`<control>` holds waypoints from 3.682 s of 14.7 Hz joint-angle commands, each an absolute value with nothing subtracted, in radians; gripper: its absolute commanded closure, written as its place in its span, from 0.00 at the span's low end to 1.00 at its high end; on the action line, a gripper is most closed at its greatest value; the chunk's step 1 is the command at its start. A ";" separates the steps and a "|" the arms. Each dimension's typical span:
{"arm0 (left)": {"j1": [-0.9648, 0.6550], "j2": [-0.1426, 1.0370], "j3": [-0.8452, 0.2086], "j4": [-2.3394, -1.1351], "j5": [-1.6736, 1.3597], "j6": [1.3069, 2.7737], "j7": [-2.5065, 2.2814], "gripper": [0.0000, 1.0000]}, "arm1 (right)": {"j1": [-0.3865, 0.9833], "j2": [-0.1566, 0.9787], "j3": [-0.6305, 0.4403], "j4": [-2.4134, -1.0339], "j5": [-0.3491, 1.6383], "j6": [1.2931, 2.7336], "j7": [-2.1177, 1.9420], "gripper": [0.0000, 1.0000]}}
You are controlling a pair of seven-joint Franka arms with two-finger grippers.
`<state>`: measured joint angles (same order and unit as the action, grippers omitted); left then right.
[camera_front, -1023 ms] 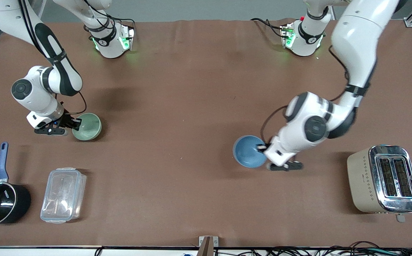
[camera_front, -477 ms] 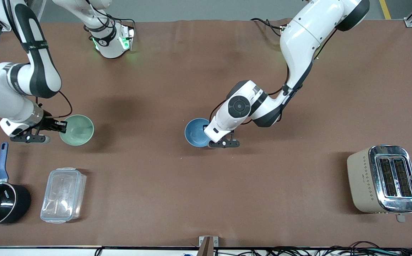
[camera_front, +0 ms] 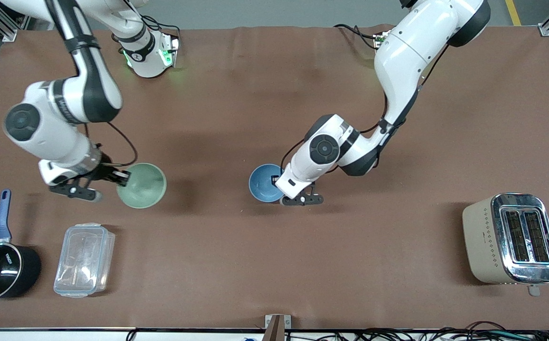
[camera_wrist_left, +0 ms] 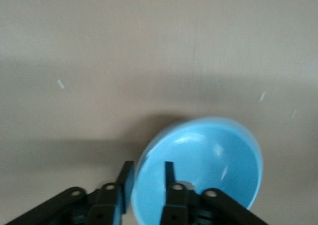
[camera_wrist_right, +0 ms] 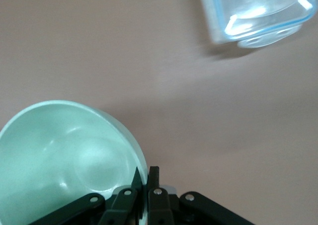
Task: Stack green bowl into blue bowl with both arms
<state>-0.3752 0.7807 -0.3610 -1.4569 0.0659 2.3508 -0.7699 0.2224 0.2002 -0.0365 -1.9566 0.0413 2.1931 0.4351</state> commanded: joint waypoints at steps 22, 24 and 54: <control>-0.046 0.045 -0.011 -1.417 -0.006 1.534 0.020 0.00 | 0.695 0.574 -0.048 -1.715 0.178 2.388 1.057 0.99; -0.048 0.020 -0.005 -1.434 -0.021 1.528 0.017 0.00 | 0.692 0.574 -0.049 -1.715 0.178 2.394 1.058 0.99; -0.046 0.009 -0.041 -1.459 -0.017 1.496 0.008 0.00 | 0.729 0.591 -0.057 -1.729 0.169 2.391 1.080 0.00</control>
